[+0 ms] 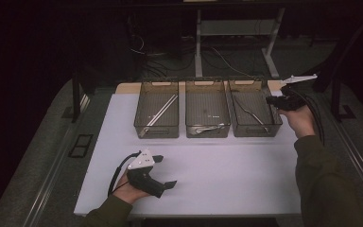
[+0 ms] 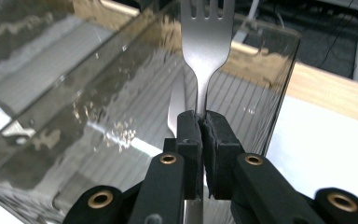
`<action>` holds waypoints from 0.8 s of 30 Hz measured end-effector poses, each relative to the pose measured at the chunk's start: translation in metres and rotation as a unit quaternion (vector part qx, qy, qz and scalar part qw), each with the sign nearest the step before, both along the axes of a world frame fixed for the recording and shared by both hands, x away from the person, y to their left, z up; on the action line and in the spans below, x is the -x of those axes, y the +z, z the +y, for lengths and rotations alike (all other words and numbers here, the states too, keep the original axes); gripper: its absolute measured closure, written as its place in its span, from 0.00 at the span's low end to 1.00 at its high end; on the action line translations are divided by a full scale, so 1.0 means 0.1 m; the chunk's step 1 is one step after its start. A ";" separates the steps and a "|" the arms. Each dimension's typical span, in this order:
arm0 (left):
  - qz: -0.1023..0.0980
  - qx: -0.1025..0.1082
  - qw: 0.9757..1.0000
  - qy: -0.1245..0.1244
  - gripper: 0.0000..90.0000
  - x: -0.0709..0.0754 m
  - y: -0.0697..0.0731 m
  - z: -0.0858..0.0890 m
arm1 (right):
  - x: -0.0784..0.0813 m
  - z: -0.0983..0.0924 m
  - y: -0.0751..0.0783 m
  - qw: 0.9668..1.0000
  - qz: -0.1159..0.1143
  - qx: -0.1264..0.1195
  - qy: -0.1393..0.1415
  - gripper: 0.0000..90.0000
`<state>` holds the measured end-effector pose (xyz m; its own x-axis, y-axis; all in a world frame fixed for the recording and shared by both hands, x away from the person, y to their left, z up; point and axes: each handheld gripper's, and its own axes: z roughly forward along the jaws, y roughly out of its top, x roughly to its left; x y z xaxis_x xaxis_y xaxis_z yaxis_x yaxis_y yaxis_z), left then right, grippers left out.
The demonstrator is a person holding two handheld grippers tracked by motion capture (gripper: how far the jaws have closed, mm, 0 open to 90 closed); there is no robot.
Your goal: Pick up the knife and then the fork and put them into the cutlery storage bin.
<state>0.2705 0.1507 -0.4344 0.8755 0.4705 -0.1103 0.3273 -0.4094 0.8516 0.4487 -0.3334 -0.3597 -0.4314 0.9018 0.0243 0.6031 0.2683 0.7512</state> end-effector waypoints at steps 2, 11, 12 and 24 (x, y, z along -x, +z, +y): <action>0.000 0.002 1.000 0.001 0.00 0.00 0.00 0.00 | -0.01 0.00 -0.03 1.000 0.009 0.009 0.002 0.95; 0.001 0.002 1.000 -0.001 0.00 0.00 0.00 -0.01 | -0.03 0.02 -0.12 0.999 0.038 0.031 0.012 0.95; 0.001 0.002 1.000 -0.001 0.00 0.00 0.00 -0.01 | -0.03 0.02 -0.13 0.999 0.040 0.031 0.012 0.95; 0.003 -0.001 1.000 -0.003 0.00 0.00 0.00 -0.01 | -0.08 0.04 -0.20 0.997 0.063 0.037 0.015 0.94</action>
